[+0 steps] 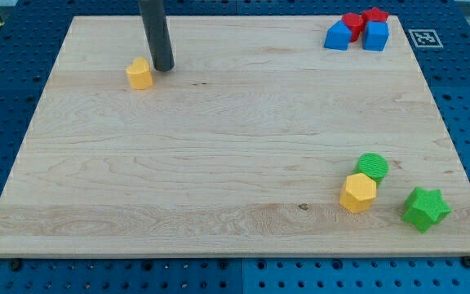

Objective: Point your arm to the green star

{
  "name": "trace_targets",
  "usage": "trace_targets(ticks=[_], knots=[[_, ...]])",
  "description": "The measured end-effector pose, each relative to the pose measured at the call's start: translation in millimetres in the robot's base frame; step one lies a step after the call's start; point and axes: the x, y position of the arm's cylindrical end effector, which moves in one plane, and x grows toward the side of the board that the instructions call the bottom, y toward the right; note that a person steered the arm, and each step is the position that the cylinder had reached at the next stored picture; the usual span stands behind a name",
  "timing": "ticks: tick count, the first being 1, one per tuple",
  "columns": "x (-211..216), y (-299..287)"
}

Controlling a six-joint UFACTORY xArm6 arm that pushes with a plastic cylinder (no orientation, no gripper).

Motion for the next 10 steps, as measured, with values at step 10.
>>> trace_targets(ticks=[10], knots=[[140.1, 302.6]])
